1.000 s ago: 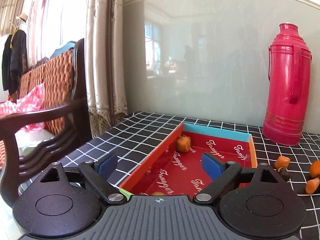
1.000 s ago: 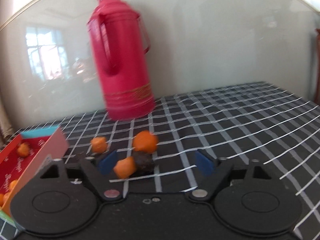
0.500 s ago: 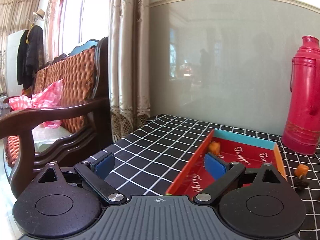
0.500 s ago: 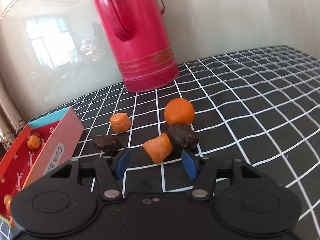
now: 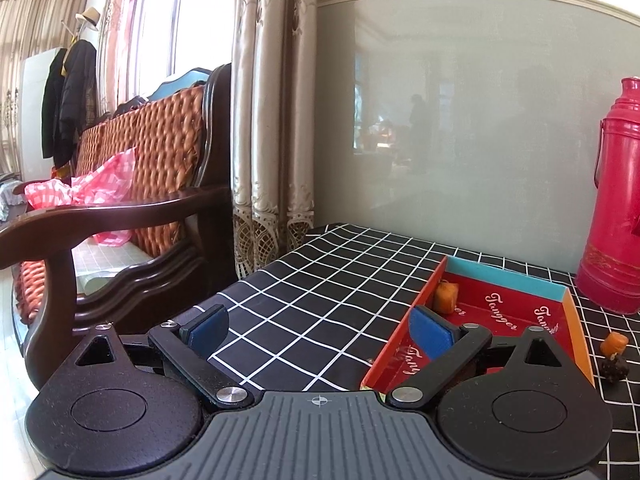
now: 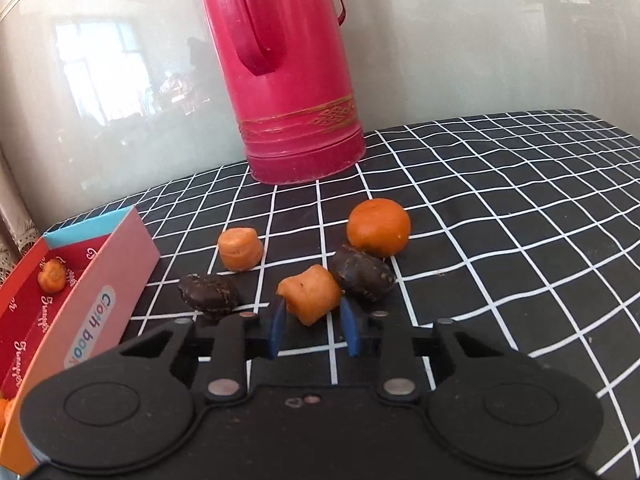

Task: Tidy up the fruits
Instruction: 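Move the right tool to the orange carrot piece and grasp it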

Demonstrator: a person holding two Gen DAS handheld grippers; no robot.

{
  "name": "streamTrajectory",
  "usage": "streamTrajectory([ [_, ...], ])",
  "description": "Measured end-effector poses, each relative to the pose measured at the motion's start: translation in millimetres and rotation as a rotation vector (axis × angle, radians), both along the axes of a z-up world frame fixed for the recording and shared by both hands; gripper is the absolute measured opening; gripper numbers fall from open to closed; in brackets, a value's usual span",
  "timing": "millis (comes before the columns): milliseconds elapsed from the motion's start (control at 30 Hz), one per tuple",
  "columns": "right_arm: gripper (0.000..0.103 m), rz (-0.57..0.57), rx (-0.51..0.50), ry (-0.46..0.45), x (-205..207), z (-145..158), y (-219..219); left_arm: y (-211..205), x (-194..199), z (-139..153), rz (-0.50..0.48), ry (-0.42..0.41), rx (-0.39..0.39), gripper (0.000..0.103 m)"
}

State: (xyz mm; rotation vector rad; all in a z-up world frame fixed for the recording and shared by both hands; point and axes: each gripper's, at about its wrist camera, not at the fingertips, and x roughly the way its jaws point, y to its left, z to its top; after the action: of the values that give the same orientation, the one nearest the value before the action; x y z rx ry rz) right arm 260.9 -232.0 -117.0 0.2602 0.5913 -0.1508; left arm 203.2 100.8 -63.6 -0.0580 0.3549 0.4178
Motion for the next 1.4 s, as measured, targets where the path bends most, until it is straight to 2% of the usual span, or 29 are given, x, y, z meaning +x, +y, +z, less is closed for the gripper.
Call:
streamTrajectory([
  [67, 0.02, 0.01, -0.006, 0.003, 2, 0, 0, -2, 0, 0, -0.003, 0.002, 0.008, 0.096],
  [167, 0.008, 0.037, -0.016, 0.007, 3, -1, 2, -5, 1, -1, -0.007, 0.004, 0.014, 0.096],
  [233, 0.003, 0.052, -0.028, 0.008, 4, -1, 4, -5, 1, -1, -0.009, 0.006, 0.012, 0.096],
  [333, 0.003, 0.058, -0.023, 0.011, 6, -1, 5, -5, 2, -1, -0.008, 0.01, 0.01, 0.096],
  [367, 0.006, 0.066, -0.018, 0.017, 8, -1, 5, -5, 3, -1, -0.008, 0.012, 0.009, 0.096],
  [400, 0.015, 0.075, -0.008, 0.019, 10, 0, 5, -5, 3, -1, -0.009, 0.013, 0.008, 0.096],
  [467, 0.027, 0.072, 0.023, 0.013, 13, 1, 2, -5, 3, -1, -0.01, 0.013, 0.009, 0.096],
  [600, 0.027, 0.068, 0.041, 0.014, 19, 1, -2, -7, 3, -1, -0.015, 0.016, 0.003, 0.097],
  [833, 0.026, 0.067, 0.013, 0.027, 34, 2, 1, -12, 4, -2, -0.032, 0.018, 0.003, 0.097],
  [933, 0.02, 0.07, 0.009, 0.027, 39, 3, 2, -14, 4, -3, -0.035, 0.022, 0.004, 0.097],
  [1000, 0.008, 0.079, -0.007, 0.028, 41, 3, 4, -14, 5, -3, -0.035, 0.025, 0.004, 0.097],
  [1133, 0.005, 0.088, -0.018, 0.022, 41, 3, 7, -15, 6, -3, -0.034, 0.03, 0.004, 0.097],
  [1167, 0.011, 0.093, -0.018, 0.032, 42, 3, 7, -15, 7, -3, -0.034, 0.032, 0.002, 0.097],
  [1200, 0.025, 0.099, 0.004, 0.038, 42, 3, 6, -15, 7, -4, -0.034, 0.034, 0.0, 0.097],
  [1233, 0.033, 0.093, 0.036, 0.035, 41, 4, 3, -14, 7, -4, -0.035, 0.035, -0.001, 0.097],
  [1300, 0.07, 0.086, 0.11, 0.012, 37, 6, -2, -14, 7, -4, -0.035, 0.035, -0.003, 0.097],
  [1333, 0.073, 0.076, 0.124, 0.003, 35, 8, -4, -14, 7, -4, -0.034, 0.034, -0.006, 0.097],
  [1400, 0.068, 0.079, 0.101, -0.015, 32, 12, -2, -14, 7, -4, -0.035, 0.033, -0.011, 0.097],
])
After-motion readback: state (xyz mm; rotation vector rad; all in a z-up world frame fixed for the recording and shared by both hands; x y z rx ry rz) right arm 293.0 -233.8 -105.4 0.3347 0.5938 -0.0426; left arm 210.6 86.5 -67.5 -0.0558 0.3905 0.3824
